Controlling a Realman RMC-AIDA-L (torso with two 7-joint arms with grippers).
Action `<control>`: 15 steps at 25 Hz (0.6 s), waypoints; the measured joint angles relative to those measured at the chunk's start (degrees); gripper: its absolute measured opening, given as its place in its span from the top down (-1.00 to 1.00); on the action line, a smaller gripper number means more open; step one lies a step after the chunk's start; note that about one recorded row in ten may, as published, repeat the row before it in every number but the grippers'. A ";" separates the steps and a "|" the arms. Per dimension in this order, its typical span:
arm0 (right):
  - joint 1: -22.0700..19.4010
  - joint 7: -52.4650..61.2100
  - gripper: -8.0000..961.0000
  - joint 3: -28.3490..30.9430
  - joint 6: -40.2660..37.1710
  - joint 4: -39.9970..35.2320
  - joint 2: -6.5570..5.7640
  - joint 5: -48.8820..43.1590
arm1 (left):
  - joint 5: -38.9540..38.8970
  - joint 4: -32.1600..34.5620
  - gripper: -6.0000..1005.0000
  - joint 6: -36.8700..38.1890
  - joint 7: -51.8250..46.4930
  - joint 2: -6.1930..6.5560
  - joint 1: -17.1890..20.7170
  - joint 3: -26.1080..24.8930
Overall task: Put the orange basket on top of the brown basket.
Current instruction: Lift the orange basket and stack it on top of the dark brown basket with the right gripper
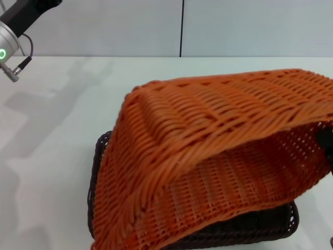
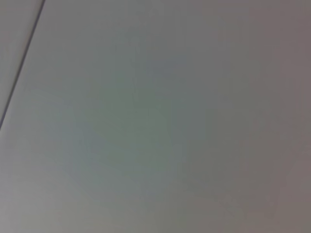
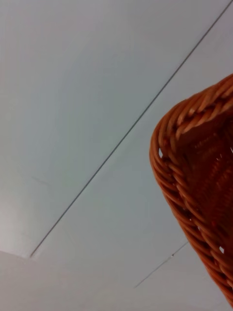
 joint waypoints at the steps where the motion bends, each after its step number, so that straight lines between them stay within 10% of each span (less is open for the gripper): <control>1: -0.38 0.01 0.68 0.06 -0.15 -0.04 -0.02 -0.01 | 0.00 0.03 -0.67 0.13 0.00 -0.01 -0.11 0.22; 15: -2.50 0.82 0.67 0.00 0.60 -1.18 -0.47 -0.03 | 0.00 0.75 -0.68 2.01 0.02 0.01 -1.08 0.79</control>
